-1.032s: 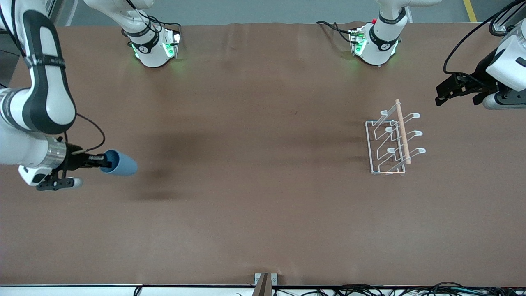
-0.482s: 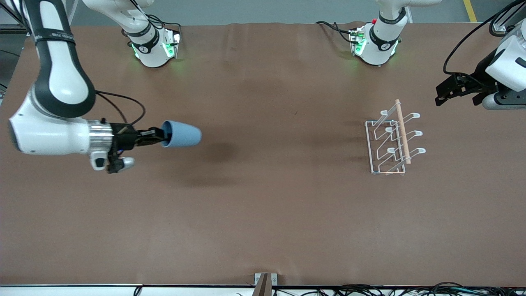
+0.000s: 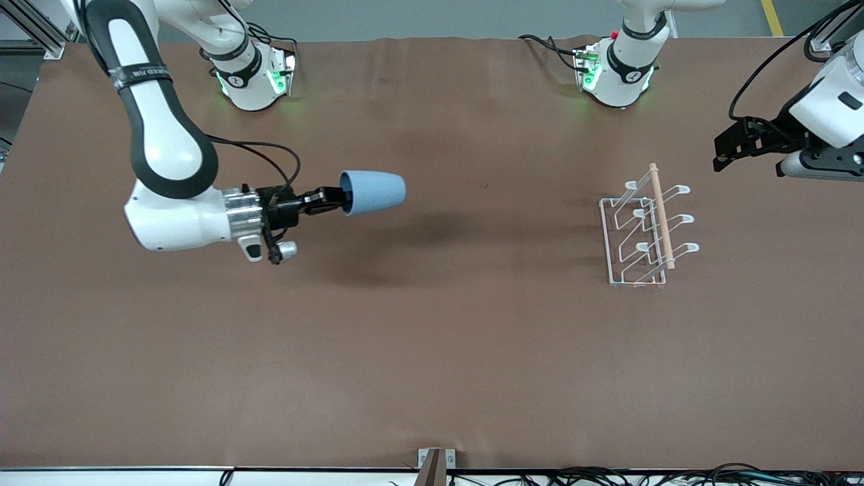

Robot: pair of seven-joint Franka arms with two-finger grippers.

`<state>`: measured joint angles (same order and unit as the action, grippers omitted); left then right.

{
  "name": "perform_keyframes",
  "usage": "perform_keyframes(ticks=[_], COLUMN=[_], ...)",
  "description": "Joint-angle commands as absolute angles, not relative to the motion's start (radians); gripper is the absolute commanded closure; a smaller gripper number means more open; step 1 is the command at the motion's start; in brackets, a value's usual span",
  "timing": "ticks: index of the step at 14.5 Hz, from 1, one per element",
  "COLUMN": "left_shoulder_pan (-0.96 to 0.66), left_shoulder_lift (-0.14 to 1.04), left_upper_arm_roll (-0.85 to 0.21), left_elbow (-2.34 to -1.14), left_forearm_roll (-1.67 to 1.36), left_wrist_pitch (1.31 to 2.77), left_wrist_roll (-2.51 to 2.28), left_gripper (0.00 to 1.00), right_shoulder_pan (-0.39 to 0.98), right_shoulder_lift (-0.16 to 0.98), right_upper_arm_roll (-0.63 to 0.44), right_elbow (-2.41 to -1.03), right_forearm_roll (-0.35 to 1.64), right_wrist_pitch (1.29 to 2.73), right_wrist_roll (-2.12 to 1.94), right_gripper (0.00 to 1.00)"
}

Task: Hang cup on cup holder
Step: 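Lift the blue cup with the right gripper while the left gripper approaches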

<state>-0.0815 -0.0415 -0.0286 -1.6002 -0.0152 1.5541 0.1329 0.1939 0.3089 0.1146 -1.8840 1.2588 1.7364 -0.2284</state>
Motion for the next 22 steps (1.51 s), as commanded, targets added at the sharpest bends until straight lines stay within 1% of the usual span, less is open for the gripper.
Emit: perform_keyframes(ticks=[1,3,4,7,10,12,14,16,18,20,22], left_shoulder_pan=[-0.092,-0.104,-0.116,-0.165,-0.21,-0.227,-0.236,-0.258,-0.259,-0.285,-0.314], left_shoulder_lift=[-0.031,-0.026,-0.022,0.005,0.031,0.078,0.161,0.239,0.255,0.27,0.299], left_upper_arm_roll=[-0.032,-0.044,-0.063,-0.127,-0.205,-0.241,-0.288,-0.342,-0.408,-0.433,-0.434], left_elbow=[-1.585,-1.586,-1.586,-1.588,-1.586,-1.58,-1.507,-1.471,-1.47,-1.473,-1.473], left_forearm_roll=[-0.101,-0.155,-0.161,-0.158,-0.158,-0.216,-0.276,-0.281,-0.275,-0.275,-0.276], left_wrist_pitch=[1.545,1.542,1.54,1.537,1.543,1.549,1.557,1.613,1.705,1.784,1.827], left_wrist_roll=[0.329,0.427,0.474,0.535,0.493,0.506,0.505,0.506,0.506,0.497,0.494], left_gripper=[0.0,0.0,0.0,0.0,0.0,0.0,0.0,0.0,0.0,0.0,0.0], right_shoulder_pan=[0.225,0.271,0.288,0.291,0.304,0.313,0.316,0.318,0.316,0.316,0.314], right_shoulder_lift=[0.336,0.354,0.356,0.357,0.354,0.354,0.354,0.354,0.354,0.354,0.354], right_upper_arm_roll=[0.115,0.114,0.112,0.113,0.114,0.114,0.114,0.114,0.114,0.114,0.114], right_elbow=[-1.908,-1.908,-1.908,-1.914,-1.942,-1.948,-1.948,-1.948,-1.95,-1.948,-1.951], right_forearm_roll=[1.389,1.492,1.509,1.509,1.509,1.511,1.511,1.511,1.511,1.511,1.511], right_wrist_pitch=[1.735,1.744,1.749,1.747,1.744,1.746,1.746,1.746,1.744,1.747,1.743], right_wrist_roll=[-0.241,-0.244,-0.244,-0.245,-0.245,-0.245,-0.245,-0.245,-0.245,-0.247,-0.267], right_gripper=[0.99,0.99,0.99,0.99,0.99,0.99,0.99,0.99,0.99,0.99,0.99])
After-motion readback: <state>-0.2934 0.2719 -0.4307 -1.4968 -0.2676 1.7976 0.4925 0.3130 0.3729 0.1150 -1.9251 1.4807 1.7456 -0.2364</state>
